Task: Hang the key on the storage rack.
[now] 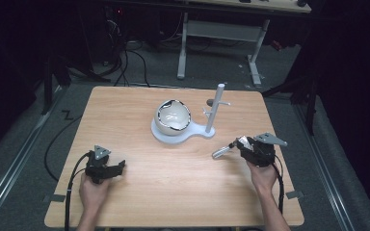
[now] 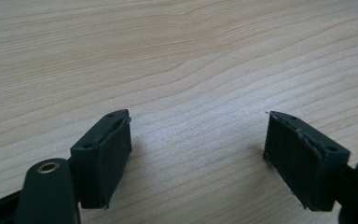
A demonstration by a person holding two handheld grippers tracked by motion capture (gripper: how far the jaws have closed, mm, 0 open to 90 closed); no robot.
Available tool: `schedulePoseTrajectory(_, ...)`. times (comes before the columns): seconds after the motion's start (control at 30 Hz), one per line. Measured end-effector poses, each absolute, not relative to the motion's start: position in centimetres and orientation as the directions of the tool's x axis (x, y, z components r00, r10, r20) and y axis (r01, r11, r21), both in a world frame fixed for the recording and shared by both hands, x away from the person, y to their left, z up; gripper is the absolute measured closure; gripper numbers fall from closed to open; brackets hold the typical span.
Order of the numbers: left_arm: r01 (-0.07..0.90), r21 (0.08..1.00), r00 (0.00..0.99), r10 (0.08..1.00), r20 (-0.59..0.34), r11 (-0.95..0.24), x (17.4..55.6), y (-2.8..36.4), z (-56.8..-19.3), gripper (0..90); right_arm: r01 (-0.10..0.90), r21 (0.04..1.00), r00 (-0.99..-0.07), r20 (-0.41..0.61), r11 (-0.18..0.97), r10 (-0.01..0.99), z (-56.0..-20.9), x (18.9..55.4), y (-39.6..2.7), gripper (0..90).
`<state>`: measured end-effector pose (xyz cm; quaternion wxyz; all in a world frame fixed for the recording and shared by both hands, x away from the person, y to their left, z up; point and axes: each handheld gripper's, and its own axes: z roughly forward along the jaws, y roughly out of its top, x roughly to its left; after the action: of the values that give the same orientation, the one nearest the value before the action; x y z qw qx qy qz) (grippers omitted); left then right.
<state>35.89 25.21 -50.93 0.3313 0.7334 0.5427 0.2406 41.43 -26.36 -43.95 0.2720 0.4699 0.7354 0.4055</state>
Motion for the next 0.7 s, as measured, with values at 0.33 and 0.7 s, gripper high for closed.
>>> schedulePoseTrajectory(0.33, 0.637, 0.747, 0.296, 0.955, -0.007, -0.191, 35.9, 25.2, -50.9, 23.5, 0.425, 0.876, -0.425, -0.027, 0.226, 0.905, -41.5, 41.0, -26.6, 51.8)
schedulePoseTrajectory(0.7, 0.637, 0.747, 0.294, 0.956, -0.007, -0.191, 35.9, 25.2, -50.9, 23.8, 0.39, 0.893, -0.446, -0.03, 0.224, 0.895, -39.1, 41.2, -26.6, 51.8)
